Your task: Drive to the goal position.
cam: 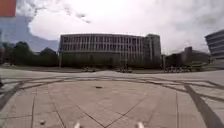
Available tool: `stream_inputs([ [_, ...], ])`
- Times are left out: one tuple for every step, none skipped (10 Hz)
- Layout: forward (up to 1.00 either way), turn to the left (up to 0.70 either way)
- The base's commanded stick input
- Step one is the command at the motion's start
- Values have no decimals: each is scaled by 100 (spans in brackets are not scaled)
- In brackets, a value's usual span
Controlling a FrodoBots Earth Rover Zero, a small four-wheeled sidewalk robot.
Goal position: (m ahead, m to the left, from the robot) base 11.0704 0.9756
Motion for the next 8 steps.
stream_inputs([
  [70,0],
  [70,0],
  [70,0],
  [70,0],
  [70,0],
  [70,0],
  [70,0],
  [70,0],
])
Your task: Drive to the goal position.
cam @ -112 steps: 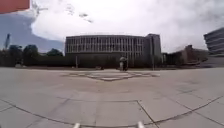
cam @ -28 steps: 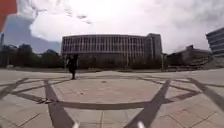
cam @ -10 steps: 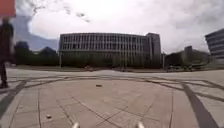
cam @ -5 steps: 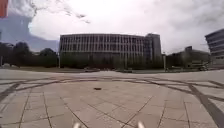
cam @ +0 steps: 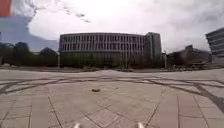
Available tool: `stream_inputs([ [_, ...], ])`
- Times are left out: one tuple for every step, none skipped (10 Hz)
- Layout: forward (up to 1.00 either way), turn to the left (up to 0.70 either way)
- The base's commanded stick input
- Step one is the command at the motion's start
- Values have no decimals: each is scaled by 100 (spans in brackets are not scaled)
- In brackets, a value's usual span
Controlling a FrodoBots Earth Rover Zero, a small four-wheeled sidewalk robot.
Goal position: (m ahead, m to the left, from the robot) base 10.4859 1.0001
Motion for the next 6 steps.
stream_inputs([
  [70,0],
  [70,0],
  [70,0],
  [70,0],
  [70,0],
  [70,0],
])
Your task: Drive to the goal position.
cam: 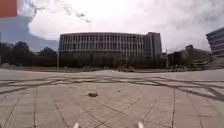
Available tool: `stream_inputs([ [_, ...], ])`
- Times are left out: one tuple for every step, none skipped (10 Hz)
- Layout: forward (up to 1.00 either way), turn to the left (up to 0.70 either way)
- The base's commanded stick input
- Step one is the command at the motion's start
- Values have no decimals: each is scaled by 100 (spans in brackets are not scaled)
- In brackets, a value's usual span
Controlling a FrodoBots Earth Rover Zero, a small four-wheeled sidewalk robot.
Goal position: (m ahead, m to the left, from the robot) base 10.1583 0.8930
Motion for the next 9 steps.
stream_inputs([
  [70,0],
  [70,0],
  [70,0],
  [70,0],
  [70,0],
  [70,0],
  [70,0],
  [70,0],
  [70,2],
])
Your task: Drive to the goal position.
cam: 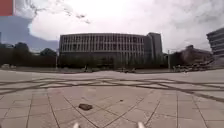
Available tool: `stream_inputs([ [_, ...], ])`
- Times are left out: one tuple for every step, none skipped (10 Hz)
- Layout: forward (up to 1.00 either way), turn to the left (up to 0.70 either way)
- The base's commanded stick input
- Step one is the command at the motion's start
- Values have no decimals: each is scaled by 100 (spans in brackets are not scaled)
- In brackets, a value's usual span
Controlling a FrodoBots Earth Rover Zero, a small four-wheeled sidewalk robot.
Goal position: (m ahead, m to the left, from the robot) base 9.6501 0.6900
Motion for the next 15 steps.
stream_inputs([
  [70,10],
  [70,14],
  [70,14],
  [70,14],
  [70,10],
  [70,4],
  [70,1],
  [70,0],
  [70,0],
  [70,0],
  [70,0],
  [70,0],
  [70,0],
  [70,0],
  [70,0],
])
